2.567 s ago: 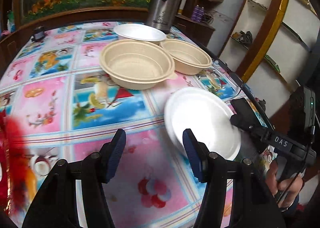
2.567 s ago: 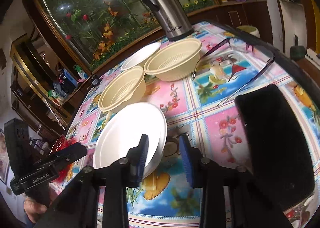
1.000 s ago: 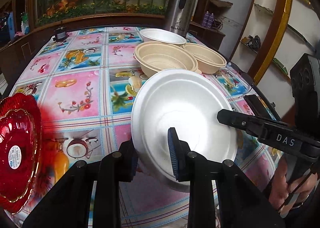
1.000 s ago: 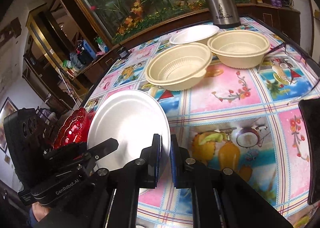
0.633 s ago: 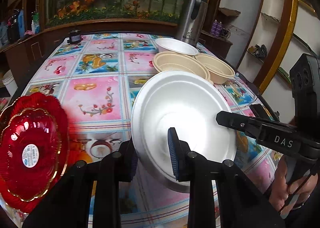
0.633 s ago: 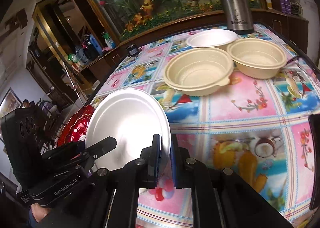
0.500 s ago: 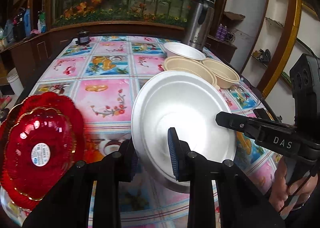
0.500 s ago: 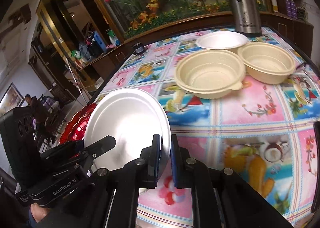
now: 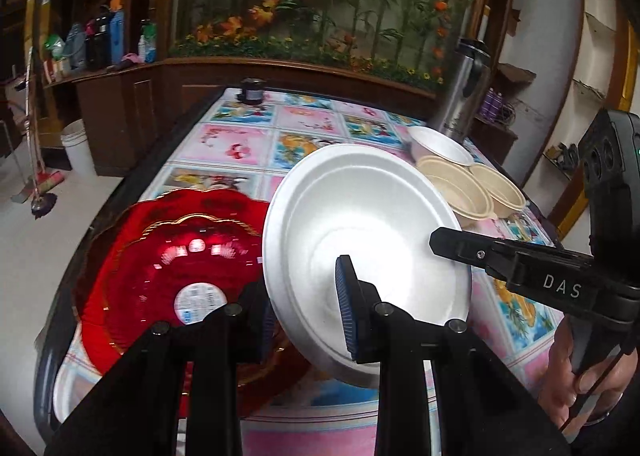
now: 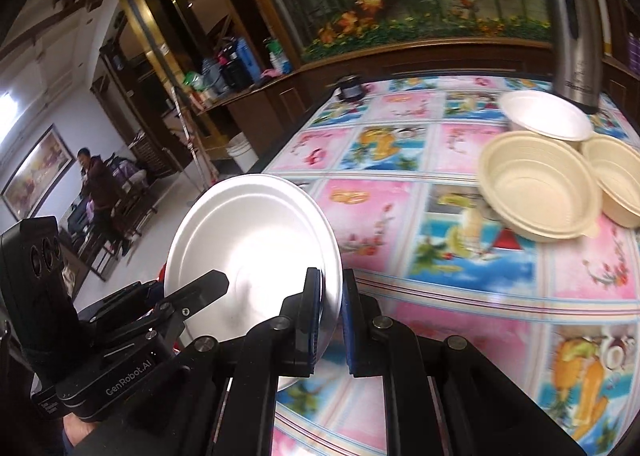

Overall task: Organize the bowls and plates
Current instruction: 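Lower the white plate onto the red plate stack with the left gripper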

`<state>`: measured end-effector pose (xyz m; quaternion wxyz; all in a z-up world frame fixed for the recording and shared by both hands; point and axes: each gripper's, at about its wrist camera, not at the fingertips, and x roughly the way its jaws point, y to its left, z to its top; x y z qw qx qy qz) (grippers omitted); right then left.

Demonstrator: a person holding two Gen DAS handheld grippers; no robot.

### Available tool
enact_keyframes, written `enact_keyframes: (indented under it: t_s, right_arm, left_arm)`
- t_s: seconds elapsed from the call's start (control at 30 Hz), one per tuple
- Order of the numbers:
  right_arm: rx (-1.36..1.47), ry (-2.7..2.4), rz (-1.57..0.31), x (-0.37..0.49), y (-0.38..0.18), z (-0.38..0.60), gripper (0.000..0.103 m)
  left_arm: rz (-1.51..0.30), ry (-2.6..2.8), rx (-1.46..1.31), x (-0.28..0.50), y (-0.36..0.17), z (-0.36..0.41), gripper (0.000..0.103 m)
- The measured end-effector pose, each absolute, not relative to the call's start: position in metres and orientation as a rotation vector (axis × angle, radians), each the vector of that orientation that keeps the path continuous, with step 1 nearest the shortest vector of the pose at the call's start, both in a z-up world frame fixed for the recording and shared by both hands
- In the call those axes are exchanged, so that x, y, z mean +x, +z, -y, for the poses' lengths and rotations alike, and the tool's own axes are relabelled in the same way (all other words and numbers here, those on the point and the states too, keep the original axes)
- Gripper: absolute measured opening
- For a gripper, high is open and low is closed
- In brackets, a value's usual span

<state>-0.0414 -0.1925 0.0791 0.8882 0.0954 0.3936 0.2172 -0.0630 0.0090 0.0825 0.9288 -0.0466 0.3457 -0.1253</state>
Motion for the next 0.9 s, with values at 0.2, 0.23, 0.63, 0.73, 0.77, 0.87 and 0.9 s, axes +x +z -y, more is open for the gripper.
enact_keyframes:
  t_s: [0.2,0.23,0.63,0.73,0.77,0.87,0.9]
  right_arm:
    - [0.176,0.514,-0.867,-0.025,0.071,0.145,0.010]
    - [0.174,0.524,-0.877,-0.022,0.068,0.137,0.010]
    - [0.103,0.560,-0.962,-0.001,0.042,0.077,0.010]
    - [0.093,0.548,-0.973,0.002,0.037,0.075,0.009]
    - [0.092,0.546,-0.977,0.003,0.035,0.075,0.009]
    - [0.084,0.538,-0.975,0.004,0.031,0.074,0.011]
    - [0.079,0.539,-0.970,0.004,0.031,0.073,0.011]
  left_arm:
    - [-0.721,-0.173,-0.130,-0.061,0.073,-0.049,0.025]
    - [-0.724,-0.161,-0.136,-0.061,0.070,-0.055,0.025]
    - [-0.801,-0.061,-0.184,-0.043,0.035,-0.094,0.025]
    - [-0.806,-0.045,-0.187,-0.039,0.032,-0.096,0.025]
    - [-0.808,-0.042,-0.191,-0.039,0.031,-0.097,0.025]
    - [-0.809,-0.035,-0.197,-0.041,0.031,-0.100,0.025]
    - [-0.808,-0.031,-0.198,-0.041,0.031,-0.100,0.025]
